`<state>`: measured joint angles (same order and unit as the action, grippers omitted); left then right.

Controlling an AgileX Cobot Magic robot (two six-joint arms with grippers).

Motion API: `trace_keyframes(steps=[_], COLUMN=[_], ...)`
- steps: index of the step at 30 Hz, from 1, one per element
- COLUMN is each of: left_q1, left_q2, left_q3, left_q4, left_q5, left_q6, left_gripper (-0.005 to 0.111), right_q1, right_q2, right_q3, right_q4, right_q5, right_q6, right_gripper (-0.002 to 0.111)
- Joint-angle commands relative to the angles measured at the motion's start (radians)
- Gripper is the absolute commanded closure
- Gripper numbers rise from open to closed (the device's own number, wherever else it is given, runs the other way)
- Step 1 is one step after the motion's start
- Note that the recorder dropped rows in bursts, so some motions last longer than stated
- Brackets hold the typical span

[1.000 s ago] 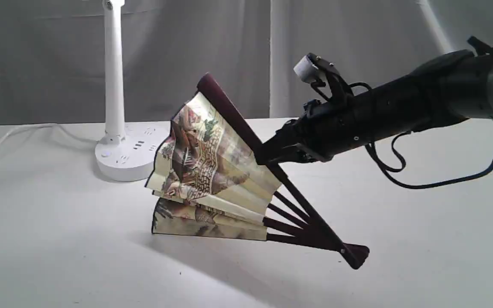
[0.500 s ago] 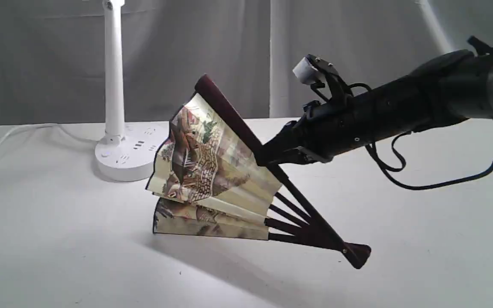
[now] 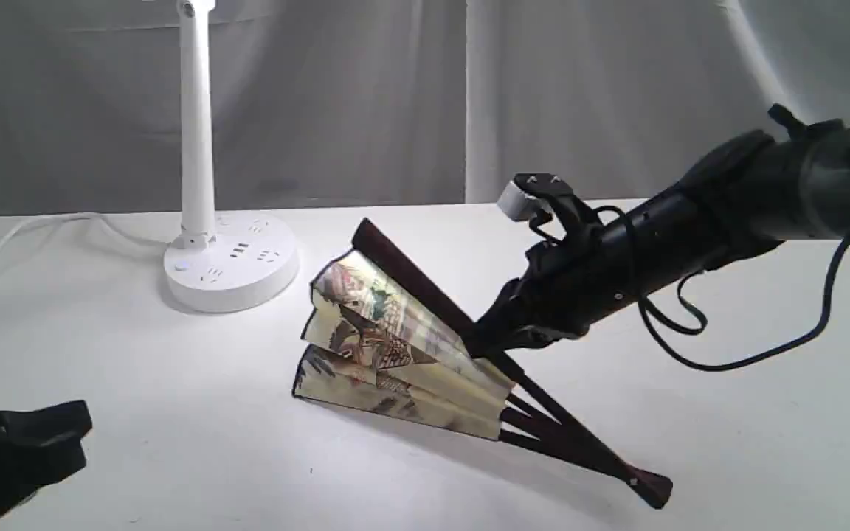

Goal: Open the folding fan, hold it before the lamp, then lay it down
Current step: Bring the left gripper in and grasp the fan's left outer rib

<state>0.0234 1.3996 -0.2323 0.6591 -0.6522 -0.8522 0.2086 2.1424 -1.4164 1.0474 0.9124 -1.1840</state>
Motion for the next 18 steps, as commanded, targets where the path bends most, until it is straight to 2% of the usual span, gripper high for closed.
trace_keyframes(steps=[1, 5, 9, 13, 18], left_q1=[-0.005, -0.005, -0.005, -0.005, -0.005], left_q2=[0.065, 0.148, 0.236, 0.299, 0.367], left_q3=[-0.022, -0.094, -0.177, -0.237, -0.265], left_q4=[0.063, 0.210, 0.307, 0.371, 0.375], left_q5=[-0.039, -0.074, -0.129, -0.144, -0.208], left_q6=[-0.131, -0.294, -0.385, -0.453, -0.458], left_gripper=[0.107, 0.107, 0.107, 0.107, 0.106], right_q1=[0.001, 0.001, 0.001, 0.001, 0.001], right_q2=[0.032, 0.058, 0.080, 0.108, 0.121], right_q3=[0.001, 0.001, 0.001, 0.001, 0.001], right_q4=[0.046, 0.047, 0.045, 0.045, 0.063], right_q5=[-0.026, -0.020, -0.023, -0.053, -0.027], right_q6=[0.061, 0.101, 0.184, 0.284, 0.295], right_gripper=[0.108, 0.108, 0.108, 0.108, 0.108])
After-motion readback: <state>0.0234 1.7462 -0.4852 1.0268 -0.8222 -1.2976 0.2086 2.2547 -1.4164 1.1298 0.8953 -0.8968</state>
